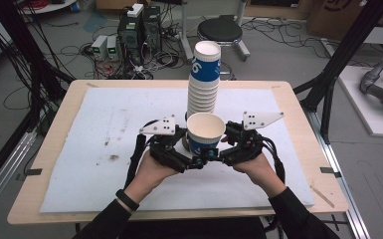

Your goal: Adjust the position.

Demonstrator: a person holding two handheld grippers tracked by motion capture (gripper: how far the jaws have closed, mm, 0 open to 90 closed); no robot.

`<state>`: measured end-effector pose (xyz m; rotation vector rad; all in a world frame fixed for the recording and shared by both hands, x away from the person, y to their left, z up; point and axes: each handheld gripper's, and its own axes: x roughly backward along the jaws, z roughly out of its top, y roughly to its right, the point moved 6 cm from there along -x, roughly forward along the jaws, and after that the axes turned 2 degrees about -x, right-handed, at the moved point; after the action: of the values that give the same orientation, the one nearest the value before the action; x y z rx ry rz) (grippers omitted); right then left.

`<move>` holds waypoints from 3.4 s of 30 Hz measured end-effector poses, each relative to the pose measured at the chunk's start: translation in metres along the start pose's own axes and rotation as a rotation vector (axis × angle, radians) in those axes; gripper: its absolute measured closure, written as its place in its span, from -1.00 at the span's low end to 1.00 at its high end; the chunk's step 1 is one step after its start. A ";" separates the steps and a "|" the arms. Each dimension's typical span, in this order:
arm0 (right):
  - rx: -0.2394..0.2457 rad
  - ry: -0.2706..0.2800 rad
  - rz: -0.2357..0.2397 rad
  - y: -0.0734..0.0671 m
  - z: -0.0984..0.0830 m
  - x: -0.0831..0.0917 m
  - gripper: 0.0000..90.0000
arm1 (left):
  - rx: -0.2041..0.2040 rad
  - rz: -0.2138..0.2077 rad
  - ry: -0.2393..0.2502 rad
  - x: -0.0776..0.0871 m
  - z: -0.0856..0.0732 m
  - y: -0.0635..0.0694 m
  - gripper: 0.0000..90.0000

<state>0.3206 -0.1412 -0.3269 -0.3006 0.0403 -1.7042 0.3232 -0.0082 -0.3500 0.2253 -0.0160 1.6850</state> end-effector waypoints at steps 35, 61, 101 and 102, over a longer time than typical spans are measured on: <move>0.023 0.038 -0.015 -0.004 0.006 0.004 -0.50 | -0.019 -0.037 -0.036 -0.006 -0.008 0.004 -0.35; 0.000 0.041 0.009 -0.005 0.004 -0.001 -0.58 | -0.008 -0.052 0.014 -0.004 -0.003 0.005 -0.40; 0.057 0.051 -0.100 0.011 0.005 0.027 -0.49 | -0.043 0.137 -0.007 0.059 0.000 -0.007 -0.67; 0.052 0.049 -0.098 0.011 0.005 0.028 -0.49 | -0.051 0.149 -0.005 0.063 0.000 -0.007 -0.67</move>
<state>0.3285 -0.1700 -0.3191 -0.2250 0.0170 -1.8073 0.3234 0.0546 -0.3408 0.1938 -0.0808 1.8302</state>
